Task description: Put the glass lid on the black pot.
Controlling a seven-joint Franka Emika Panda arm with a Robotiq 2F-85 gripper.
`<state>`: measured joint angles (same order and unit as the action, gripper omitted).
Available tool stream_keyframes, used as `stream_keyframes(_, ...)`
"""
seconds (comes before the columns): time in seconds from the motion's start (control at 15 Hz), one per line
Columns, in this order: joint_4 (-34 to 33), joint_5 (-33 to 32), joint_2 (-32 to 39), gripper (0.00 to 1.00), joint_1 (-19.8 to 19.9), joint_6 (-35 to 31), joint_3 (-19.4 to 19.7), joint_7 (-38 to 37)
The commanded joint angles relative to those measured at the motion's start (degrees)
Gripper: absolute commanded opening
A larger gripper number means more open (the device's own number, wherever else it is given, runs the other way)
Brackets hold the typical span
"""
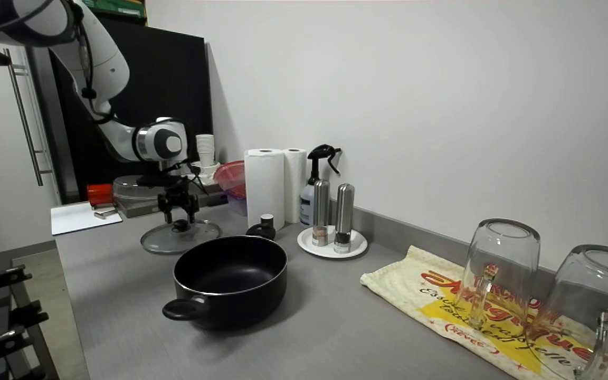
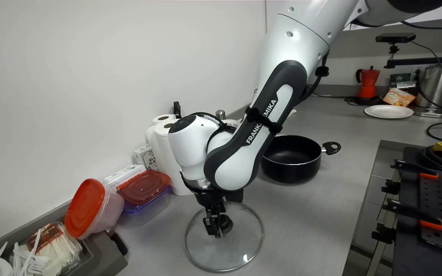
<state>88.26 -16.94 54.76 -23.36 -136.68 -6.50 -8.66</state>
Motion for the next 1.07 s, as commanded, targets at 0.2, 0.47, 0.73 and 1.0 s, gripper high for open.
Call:
stream_keyframes(0.2, -2.6, 0.8, 1.8, 0.38, -0.5, 0.7, 0.6, 2.6)
stream_keyframes(0.47, -2.8, 0.9, 1.5, 0.26, -0.2, 0.9, 0.6, 3.3)
stream_keyframes(0.73, -2.2, 0.9, 0.9, 0.25, -0.2, 1.2, 0.7, 3.2)
stream_keyframes(1.0, 1.8, 0.0, -4.4, 0.25, -0.9, 2.1, 1.3, 2.1)
